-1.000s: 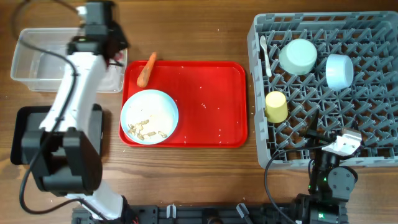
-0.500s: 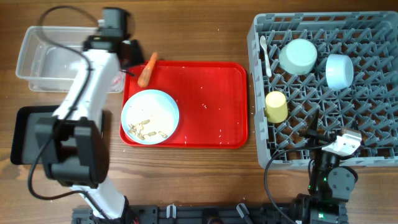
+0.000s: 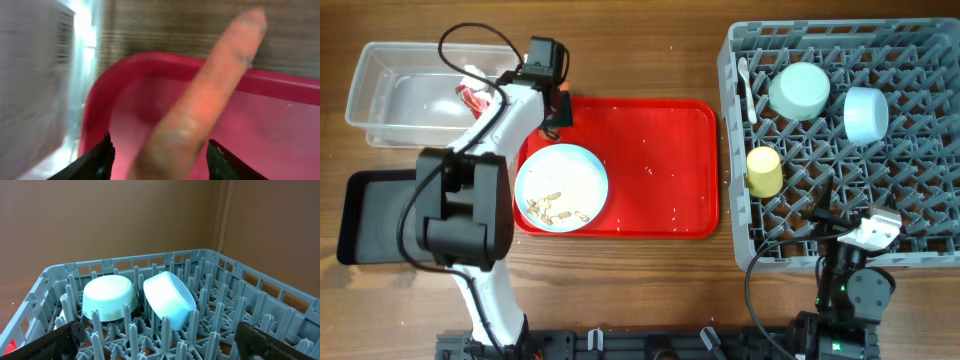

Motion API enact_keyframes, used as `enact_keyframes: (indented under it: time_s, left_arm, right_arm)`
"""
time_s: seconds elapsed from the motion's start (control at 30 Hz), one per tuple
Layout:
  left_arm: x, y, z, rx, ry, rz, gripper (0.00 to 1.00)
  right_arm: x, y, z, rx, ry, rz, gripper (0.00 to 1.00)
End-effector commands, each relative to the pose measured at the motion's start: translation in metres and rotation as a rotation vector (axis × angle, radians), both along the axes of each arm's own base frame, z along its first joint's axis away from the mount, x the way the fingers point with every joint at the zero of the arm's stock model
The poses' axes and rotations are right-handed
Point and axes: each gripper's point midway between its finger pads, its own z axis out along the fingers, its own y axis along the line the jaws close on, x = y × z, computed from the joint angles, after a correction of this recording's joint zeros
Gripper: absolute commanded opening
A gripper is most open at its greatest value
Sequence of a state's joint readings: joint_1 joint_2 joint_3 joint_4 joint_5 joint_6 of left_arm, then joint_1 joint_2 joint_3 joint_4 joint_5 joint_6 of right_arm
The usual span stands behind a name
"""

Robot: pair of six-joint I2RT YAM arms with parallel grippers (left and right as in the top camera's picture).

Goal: Sort waste into correct bins and load items into the dishwasher rack
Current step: 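Grasp the orange carrot with the left gripper, then carry the carrot to the black tray and release it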

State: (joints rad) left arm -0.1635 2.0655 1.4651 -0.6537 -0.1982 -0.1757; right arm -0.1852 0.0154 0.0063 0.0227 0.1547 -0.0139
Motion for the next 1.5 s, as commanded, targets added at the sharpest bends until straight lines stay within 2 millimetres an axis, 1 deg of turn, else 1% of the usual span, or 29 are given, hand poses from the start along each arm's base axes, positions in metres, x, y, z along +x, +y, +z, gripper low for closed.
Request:
enact_keyframes:
  time_s: [0.0, 0.03, 0.13, 0.17, 0.2, 0.23, 0.27, 0.33, 0.37, 0.4, 0.47, 0.5, 0.53, 0.57, 0.6, 0.63, 0.7, 0.73, 0.77, 0.83, 0.9, 0.93, 1.0, 1.07, 1.17, 1.27, 1.3, 1.37, 1.47]
  left_arm:
    - [-0.006, -0.005, -0.027, -0.006, 0.075, -0.118, 0.55]
    - [-0.006, -0.005, -0.027, 0.001, 0.076, -0.14, 0.5]
    - [-0.005, -0.005, -0.025, 0.02, 0.077, -0.192, 0.31]
    - [-0.003, -0.004, -0.023, 0.026, 0.072, -0.188, 0.3]
    - [-0.001, -0.003, -0.02, 0.025, 0.063, -0.186, 0.24]
    - [0.007, -0.002, -0.005, 0.013, 0.021, -0.143, 0.21]
    - [0.012, -0.002, 0.007, 0.001, -0.011, -0.117, 0.21]
    - [0.023, -0.003, 0.04, -0.031, -0.099, -0.053, 0.21]
    - [0.032, -0.004, 0.079, -0.059, -0.192, -0.019, 0.22]
    - [0.034, -0.005, 0.101, -0.073, -0.241, -0.005, 0.23]
    - [0.034, -0.004, 0.141, -0.097, -0.329, 0.019, 0.27]
    - [0.03, 0.0, 0.159, -0.107, -0.368, 0.043, 0.27]
    - [0.027, 0.006, 0.173, -0.114, -0.398, 0.083, 0.27]
    - [0.021, 0.017, 0.185, -0.117, -0.42, 0.15, 0.26]
    - [0.015, 0.034, 0.189, -0.121, -0.428, 0.248, 0.24]
    - [0.009, 0.052, 0.186, -0.128, -0.419, 0.35, 0.22]
    - [0.0, 0.085, 0.168, -0.171, -0.384, 0.563, 0.22]
    - [-0.004, 0.103, 0.154, -0.198, -0.359, 0.681, 0.22]
    - [-0.006, 0.113, 0.143, -0.221, -0.342, 0.751, 0.25]
    - [-0.003, 0.127, 0.116, -0.291, -0.295, 0.861, 0.27]
    - [0.002, 0.131, 0.095, -0.34, -0.251, 0.872, 0.25]
    - [0.002, 0.133, 0.086, -0.356, -0.226, 0.88, 0.17]
    - [-0.001, 0.139, 0.087, -0.363, -0.22, 0.887, 0.13]
    - [-0.004, 0.144, 0.1, -0.368, -0.245, 0.895, 0.11]
    - [-0.008, 0.146, 0.124, -0.364, -0.292, 0.865, 0.13]
    - [-0.016, 0.145, 0.134, -0.36, -0.292, 0.867, 0.13]
    - [-0.026, 0.144, 0.137, -0.355, -0.272, 0.872, 0.13]
    - [-0.051, 0.142, 0.144, -0.339, -0.216, 0.891, 0.04]
    - [-0.094, 0.14, 0.15, -0.31, -0.105, 0.936, 0.04]
  right_arm:
    - [-0.002, -0.002, 0.002, -0.013, -0.007, -0.014, 1.0]
    - [-0.002, -0.002, 0.002, -0.013, -0.007, -0.014, 1.0]
    - [-0.002, -0.002, 0.002, -0.013, -0.007, -0.014, 1.0]
    - [-0.002, -0.002, 0.002, -0.013, -0.007, -0.014, 1.0]
    - [-0.002, -0.002, 0.002, -0.013, -0.007, -0.014, 1.0]
    - [-0.002, -0.002, 0.002, -0.013, -0.007, -0.014, 1.0]
    - [-0.002, -0.002, 0.002, -0.013, -0.007, -0.014, 1.0]
    - [-0.002, -0.002, 0.002, -0.013, -0.007, -0.014, 1.0]
    - [-0.002, -0.002, 0.002, -0.013, -0.007, -0.014, 1.0]
    - [-0.002, -0.002, 0.002, -0.013, -0.007, -0.014, 1.0]
    - [-0.002, -0.002, 0.002, -0.013, -0.007, -0.014, 1.0]
    - [-0.002, -0.002, 0.002, -0.013, -0.007, -0.014, 1.0]
    - [-0.002, -0.002, 0.002, -0.013, -0.007, -0.014, 1.0]
    - [-0.002, -0.002, 0.002, -0.013, -0.007, -0.014, 1.0]
    - [-0.002, -0.002, 0.002, -0.013, -0.007, -0.014, 1.0]
    - [-0.002, -0.002, 0.002, -0.013, -0.007, -0.014, 1.0]
    - [-0.002, -0.002, 0.002, -0.013, -0.007, -0.014, 1.0]
    - [-0.002, -0.002, 0.002, -0.013, -0.007, -0.014, 1.0]
    - [-0.002, -0.002, 0.002, -0.013, -0.007, -0.014, 1.0]
    - [-0.002, -0.002, 0.002, -0.013, -0.007, -0.014, 1.0]
    - [-0.002, -0.002, 0.002, -0.013, -0.007, -0.014, 1.0]
    - [-0.002, -0.002, 0.002, -0.013, -0.007, -0.014, 1.0]
    - [-0.002, -0.002, 0.002, -0.013, -0.007, -0.014, 1.0]
    - [-0.002, -0.002, 0.002, -0.013, -0.007, -0.014, 1.0]
    - [-0.002, -0.002, 0.002, -0.013, -0.007, -0.014, 1.0]
    - [-0.002, -0.002, 0.002, -0.013, -0.007, -0.014, 1.0]
    - [-0.002, -0.002, 0.002, -0.013, -0.007, -0.014, 1.0]
    - [-0.002, -0.002, 0.002, -0.013, -0.007, -0.014, 1.0]
    - [-0.002, -0.002, 0.002, -0.013, -0.007, -0.014, 1.0]
